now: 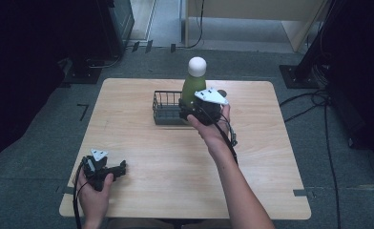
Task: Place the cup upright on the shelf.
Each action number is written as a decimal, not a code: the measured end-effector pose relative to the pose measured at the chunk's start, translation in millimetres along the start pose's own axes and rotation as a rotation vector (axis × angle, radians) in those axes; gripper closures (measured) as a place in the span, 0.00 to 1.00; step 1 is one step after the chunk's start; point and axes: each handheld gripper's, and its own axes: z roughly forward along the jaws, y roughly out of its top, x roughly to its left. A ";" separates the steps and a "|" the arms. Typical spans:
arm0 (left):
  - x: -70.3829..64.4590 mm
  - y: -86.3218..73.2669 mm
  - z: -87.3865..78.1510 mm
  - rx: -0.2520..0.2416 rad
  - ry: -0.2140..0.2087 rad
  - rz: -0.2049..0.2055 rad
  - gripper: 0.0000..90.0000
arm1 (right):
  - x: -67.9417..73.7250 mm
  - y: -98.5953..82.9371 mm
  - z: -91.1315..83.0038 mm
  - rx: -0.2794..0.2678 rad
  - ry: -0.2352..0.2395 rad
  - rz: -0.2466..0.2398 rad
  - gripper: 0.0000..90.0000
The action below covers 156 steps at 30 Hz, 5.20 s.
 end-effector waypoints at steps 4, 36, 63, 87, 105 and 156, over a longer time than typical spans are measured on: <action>0.0 0.0 0.0 0.000 0.000 0.000 0.00 | -4.1 8.0 6.1 -0.020 -0.015 0.002 0.22; 0.1 0.0 0.0 0.001 -0.001 0.001 0.00 | -41.1 -8.5 81.9 0.021 -0.159 0.028 0.22; -0.2 0.0 0.2 -0.001 -0.004 0.002 0.00 | -47.1 -30.6 98.7 0.091 -0.164 0.055 0.18; -0.2 0.0 0.2 -0.001 -0.004 0.002 0.00 | -55.9 -41.9 60.7 0.129 -0.118 0.053 0.10; -0.2 0.0 0.1 -0.001 -0.004 0.002 0.00 | -63.1 -63.6 18.3 0.110 -0.082 0.053 0.10; -0.2 -0.1 0.1 0.000 -0.005 0.007 0.00 | -145.7 -172.0 -99.0 0.168 -0.265 0.174 0.11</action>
